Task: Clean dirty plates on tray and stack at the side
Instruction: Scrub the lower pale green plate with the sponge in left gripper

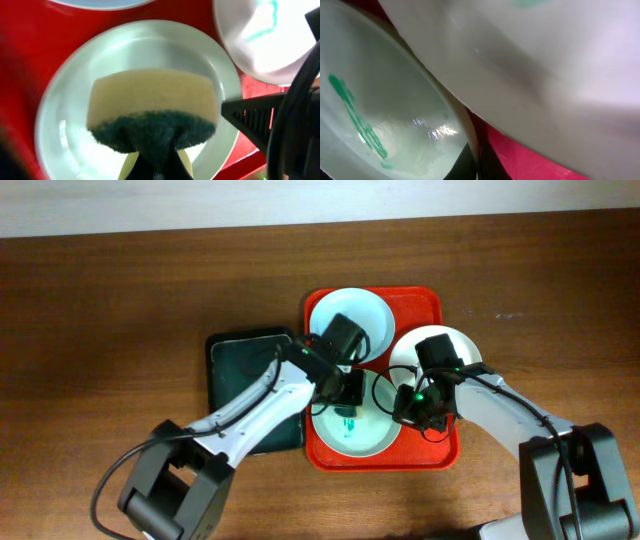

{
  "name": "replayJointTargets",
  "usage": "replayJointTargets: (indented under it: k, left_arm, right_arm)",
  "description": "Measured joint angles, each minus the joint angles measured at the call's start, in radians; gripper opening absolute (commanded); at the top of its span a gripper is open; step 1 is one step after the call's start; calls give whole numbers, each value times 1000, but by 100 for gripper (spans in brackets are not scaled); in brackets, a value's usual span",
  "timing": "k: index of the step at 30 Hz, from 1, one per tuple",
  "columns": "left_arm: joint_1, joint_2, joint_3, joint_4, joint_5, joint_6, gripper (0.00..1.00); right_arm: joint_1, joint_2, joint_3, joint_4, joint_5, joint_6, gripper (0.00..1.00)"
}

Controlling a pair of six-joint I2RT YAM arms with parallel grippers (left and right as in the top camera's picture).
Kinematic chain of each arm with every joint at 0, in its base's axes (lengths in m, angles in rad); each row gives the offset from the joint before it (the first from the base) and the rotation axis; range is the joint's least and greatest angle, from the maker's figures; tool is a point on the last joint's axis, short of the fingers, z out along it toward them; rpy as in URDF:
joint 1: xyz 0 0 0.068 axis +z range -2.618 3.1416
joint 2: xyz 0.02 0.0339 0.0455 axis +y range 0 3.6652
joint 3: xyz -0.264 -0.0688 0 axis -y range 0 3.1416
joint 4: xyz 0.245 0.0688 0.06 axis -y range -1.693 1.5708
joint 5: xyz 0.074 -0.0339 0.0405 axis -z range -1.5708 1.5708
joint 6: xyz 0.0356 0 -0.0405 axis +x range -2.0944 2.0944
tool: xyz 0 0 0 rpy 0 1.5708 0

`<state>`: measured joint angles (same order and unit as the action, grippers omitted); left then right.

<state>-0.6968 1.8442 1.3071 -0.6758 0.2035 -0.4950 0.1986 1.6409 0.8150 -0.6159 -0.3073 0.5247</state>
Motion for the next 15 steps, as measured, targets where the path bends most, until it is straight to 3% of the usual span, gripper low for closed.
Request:
replayJointTargets:
  k: [10, 15]
  left_arm:
    - [-27, 159, -21, 121, 117, -4, 0]
    - [-1, 191, 36, -3, 146, -6, 0]
  right_arm:
    - [1, 0, 0, -4, 1, 3, 4]
    - [1, -2, 0, -8, 3, 4, 4]
